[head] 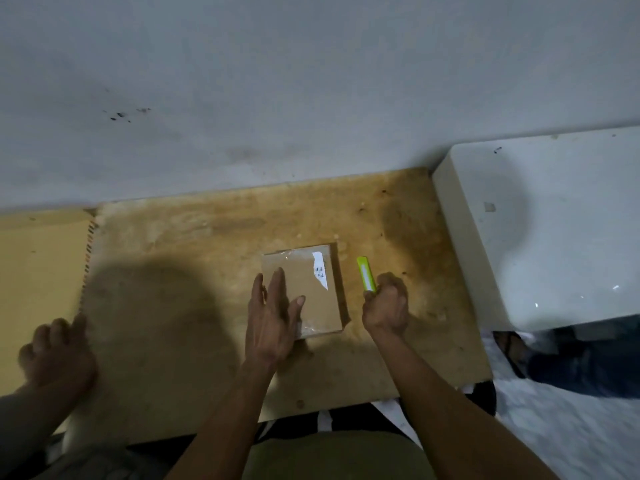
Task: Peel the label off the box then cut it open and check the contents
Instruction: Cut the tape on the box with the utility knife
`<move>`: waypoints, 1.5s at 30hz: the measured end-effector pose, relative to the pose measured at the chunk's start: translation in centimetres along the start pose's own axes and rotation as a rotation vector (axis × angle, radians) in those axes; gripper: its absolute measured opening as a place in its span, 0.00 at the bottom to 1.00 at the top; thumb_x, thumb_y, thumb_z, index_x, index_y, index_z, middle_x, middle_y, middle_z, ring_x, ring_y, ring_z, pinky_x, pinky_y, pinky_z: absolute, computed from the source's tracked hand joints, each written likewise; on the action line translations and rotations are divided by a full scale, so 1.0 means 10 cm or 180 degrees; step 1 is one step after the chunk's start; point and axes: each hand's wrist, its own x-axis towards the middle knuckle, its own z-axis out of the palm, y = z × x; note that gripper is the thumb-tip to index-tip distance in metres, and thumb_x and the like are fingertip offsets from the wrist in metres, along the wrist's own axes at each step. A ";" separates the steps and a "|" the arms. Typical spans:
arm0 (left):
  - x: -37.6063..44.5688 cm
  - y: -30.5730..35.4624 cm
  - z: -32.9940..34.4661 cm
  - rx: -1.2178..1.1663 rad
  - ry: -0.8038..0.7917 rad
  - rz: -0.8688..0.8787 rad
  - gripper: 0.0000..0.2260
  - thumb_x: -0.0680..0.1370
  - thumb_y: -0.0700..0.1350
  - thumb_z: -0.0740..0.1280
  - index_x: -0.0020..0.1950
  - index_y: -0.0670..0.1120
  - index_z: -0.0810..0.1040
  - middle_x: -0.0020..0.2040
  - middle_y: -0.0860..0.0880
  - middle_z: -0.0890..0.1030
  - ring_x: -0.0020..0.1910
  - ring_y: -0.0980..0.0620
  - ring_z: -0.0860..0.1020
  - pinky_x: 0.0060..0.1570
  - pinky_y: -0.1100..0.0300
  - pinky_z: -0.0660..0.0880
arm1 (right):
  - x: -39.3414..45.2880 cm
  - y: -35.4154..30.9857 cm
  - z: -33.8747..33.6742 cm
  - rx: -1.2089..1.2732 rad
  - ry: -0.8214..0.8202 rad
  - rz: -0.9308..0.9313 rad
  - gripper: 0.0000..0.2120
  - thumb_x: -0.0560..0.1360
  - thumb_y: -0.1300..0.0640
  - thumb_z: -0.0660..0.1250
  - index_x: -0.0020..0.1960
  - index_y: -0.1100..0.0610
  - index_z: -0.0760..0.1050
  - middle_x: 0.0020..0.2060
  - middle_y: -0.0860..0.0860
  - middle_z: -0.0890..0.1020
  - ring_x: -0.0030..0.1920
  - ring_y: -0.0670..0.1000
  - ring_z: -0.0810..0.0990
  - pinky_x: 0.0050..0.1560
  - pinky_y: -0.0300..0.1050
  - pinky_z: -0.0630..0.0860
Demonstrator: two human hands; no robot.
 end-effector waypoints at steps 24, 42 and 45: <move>0.00 -0.15 0.26 -0.0174 0.0377 0.0428 0.28 0.83 0.56 0.55 0.80 0.47 0.58 0.79 0.36 0.56 0.78 0.38 0.60 0.64 0.45 0.74 | -0.12 -0.51 -0.44 0.3409 -0.2202 0.0025 0.15 0.81 0.66 0.60 0.66 0.56 0.70 0.54 0.53 0.83 0.47 0.52 0.85 0.48 0.50 0.81; 0.02 -0.11 0.27 -0.0119 0.0455 0.0154 0.28 0.82 0.58 0.55 0.81 0.57 0.52 0.81 0.45 0.52 0.78 0.45 0.57 0.67 0.53 0.68 | 0.55 -0.61 -0.33 0.0946 -0.1674 -0.1664 0.15 0.79 0.47 0.64 0.64 0.47 0.77 0.33 0.45 0.80 0.31 0.42 0.76 0.38 0.41 0.75; 0.03 -0.12 0.27 -0.0129 0.0501 0.0237 0.28 0.82 0.58 0.55 0.81 0.55 0.53 0.81 0.43 0.54 0.79 0.45 0.58 0.67 0.50 0.71 | 0.65 -0.68 -0.35 0.0635 -0.1891 -0.1878 0.11 0.80 0.50 0.63 0.61 0.51 0.76 0.37 0.48 0.83 0.30 0.43 0.81 0.38 0.45 0.78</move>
